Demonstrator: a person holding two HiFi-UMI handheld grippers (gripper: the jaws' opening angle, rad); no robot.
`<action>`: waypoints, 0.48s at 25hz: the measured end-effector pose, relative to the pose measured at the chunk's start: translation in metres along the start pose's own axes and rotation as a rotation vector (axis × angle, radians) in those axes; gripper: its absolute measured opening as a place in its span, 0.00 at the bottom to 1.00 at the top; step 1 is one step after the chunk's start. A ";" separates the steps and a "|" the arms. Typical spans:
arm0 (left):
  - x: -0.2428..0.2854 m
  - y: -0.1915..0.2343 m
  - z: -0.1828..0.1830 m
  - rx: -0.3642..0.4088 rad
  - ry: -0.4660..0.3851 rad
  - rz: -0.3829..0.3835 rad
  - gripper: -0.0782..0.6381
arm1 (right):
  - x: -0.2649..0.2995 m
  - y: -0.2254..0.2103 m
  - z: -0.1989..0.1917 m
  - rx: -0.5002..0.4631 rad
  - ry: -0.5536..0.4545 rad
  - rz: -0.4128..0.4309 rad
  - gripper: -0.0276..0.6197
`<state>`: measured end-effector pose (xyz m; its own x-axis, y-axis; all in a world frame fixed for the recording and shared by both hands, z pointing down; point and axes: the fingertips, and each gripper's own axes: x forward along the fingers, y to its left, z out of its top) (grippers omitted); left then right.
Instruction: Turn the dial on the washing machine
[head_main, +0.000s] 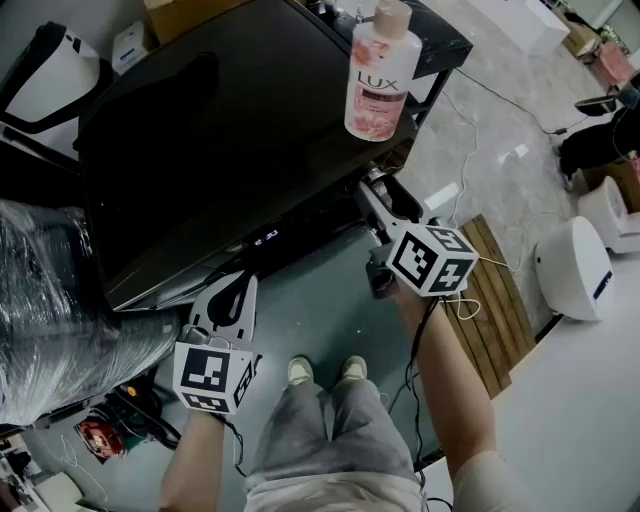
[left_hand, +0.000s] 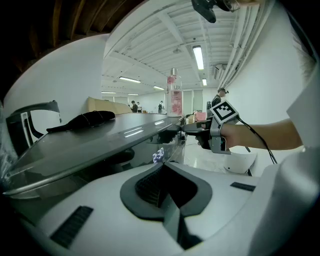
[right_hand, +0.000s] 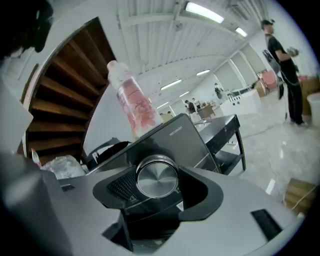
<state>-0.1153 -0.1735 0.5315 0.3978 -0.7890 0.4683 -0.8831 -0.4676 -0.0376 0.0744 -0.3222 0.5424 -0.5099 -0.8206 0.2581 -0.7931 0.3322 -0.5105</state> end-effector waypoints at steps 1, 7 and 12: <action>-0.001 0.001 0.000 0.000 0.001 0.000 0.14 | 0.000 -0.002 0.000 0.076 -0.018 0.012 0.49; -0.006 0.006 0.004 0.003 -0.001 0.005 0.14 | -0.002 -0.006 -0.004 0.249 -0.028 0.001 0.49; -0.015 0.009 0.013 0.006 -0.006 0.008 0.14 | -0.011 0.002 0.002 0.211 -0.016 -0.008 0.48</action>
<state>-0.1261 -0.1713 0.5124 0.3925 -0.7950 0.4625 -0.8846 -0.4640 -0.0469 0.0790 -0.3133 0.5366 -0.4973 -0.8307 0.2504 -0.7089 0.2227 -0.6692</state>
